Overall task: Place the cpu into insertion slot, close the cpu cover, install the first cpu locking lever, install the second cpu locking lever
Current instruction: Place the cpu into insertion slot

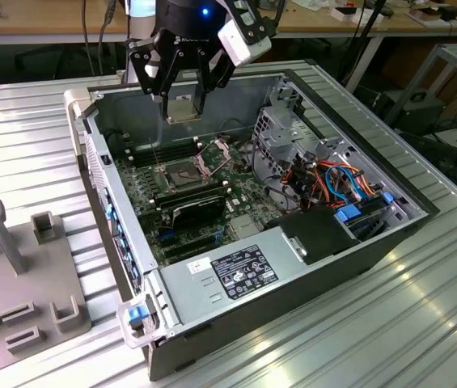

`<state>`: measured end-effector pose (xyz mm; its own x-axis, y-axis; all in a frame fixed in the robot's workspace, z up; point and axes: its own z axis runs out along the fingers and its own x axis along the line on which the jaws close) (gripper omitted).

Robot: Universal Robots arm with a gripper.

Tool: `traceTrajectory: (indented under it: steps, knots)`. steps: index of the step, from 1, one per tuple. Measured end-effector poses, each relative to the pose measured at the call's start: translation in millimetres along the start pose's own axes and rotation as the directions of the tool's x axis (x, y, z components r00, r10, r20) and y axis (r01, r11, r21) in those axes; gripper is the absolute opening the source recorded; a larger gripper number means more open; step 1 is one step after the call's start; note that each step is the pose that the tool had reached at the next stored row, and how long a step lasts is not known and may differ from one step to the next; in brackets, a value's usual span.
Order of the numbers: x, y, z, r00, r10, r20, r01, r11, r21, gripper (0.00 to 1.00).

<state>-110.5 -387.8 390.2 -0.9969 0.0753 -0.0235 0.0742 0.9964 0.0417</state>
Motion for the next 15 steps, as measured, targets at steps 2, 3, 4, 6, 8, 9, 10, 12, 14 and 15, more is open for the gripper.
traceTrajectory:
  steps: [2, 3, 4, 6, 8, 9, 10, 12, 14, 15]
  knots:
    - [0.0, 0.0, 0.0, 1.0, 0.0, 0.0, 0.0, 1.0, -0.0001, 0.54]
    - [-0.1, 0.0, 0.0, 1.0, 0.0, 0.0, 0.0, 1.0, 0.0, 0.54]
    - [-0.1, 0.0, 0.0, 1.0, 0.0, 0.0, 0.0, 1.0, 0.0, 0.54]
    - [-0.1, 0.0, 0.0, 1.0, 0.0, 0.0, 0.0, 1.0, -0.0001, 0.54]
    - [-1.2, 0.2, 0.4, 1.0, 0.0, 0.0001, 0.0, 1.0, -0.0002, 0.54]
    - [-1.5, 0.3, 0.4, 1.0, 0.0, 0.0, 0.0, 1.0, -0.0001, 0.54]
    - [-2.6, 0.6, 0.6, 1.0, 0.0, 0.0, 0.0, 1.0, 0.0, 0.54]
    - [-4.8, 1.7, 0.9, 1.0, 0.0, 0.0, 0.0, 1.0, 0.0, 0.54]
    - [-6.7, 4.0, 1.3, 1.0, 0.0, 0.0, 0.0, 1.0, 0.0003, 0.54]
    - [-7.0, 4.5, 1.5, 1.0, 0.0, 0.0001, 0.0, 1.0, 0.0004, 0.54]
